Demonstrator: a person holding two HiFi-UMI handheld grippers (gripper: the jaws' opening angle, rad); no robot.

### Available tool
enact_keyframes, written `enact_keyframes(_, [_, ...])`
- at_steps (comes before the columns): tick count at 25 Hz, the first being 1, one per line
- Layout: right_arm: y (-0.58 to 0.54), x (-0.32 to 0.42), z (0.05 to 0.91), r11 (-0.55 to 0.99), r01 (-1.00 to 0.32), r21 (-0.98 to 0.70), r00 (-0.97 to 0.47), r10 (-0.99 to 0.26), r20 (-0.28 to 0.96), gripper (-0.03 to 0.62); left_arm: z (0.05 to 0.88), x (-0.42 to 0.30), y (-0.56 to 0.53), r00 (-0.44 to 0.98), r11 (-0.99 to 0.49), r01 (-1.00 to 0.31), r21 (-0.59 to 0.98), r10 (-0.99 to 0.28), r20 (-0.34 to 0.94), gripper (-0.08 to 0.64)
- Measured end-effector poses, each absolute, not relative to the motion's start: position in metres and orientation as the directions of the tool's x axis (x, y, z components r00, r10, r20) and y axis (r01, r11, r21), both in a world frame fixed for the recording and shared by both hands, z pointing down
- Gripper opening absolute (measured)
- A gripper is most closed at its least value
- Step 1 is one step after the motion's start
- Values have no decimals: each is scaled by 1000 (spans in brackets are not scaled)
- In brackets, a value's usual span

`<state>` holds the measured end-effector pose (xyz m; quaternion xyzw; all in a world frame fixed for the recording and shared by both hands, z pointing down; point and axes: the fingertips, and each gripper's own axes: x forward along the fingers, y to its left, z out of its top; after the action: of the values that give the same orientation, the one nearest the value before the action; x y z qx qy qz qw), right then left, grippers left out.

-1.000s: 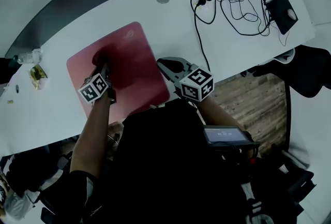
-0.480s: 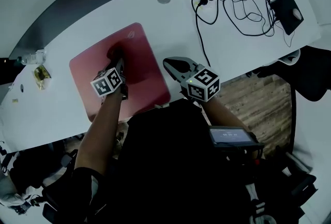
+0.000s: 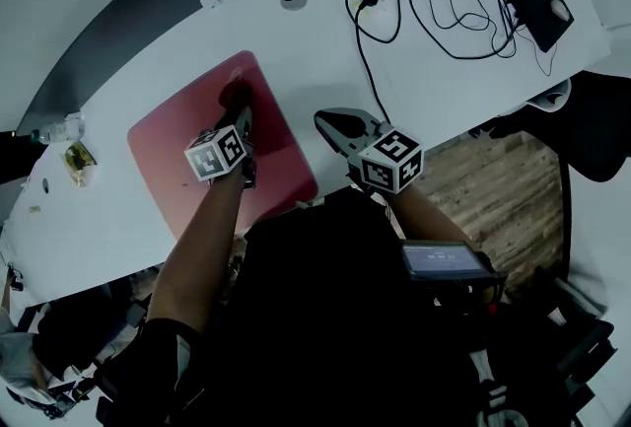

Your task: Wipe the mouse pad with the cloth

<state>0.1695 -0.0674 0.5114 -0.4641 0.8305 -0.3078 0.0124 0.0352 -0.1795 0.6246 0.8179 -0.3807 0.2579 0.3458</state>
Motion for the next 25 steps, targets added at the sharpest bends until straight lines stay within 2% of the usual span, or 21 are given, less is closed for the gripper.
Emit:
enact_keyframes(9, [-64, 183, 517, 362, -764, -534, -559, -785, 268, 26, 622, 88, -166, 644, -515, -743, 428, -373, 668, 97])
enact_keyframes(14, [-69, 183, 518, 360, -763, -536, -560, -782, 272, 26, 607, 114, -165, 732, -548, -660, 514, -315, 604, 95])
enact_keyframes(18, [-73, 181, 517, 359, -765, -534, -560, -781, 276, 26, 598, 123, -184, 738, -589, -650, 480, -337, 585, 95])
enact_keyframes(25, [-73, 182, 521, 331, -781, -529, -540, -784, 307, 25, 602, 121, -225, 736, -539, -669, 512, -381, 560, 95])
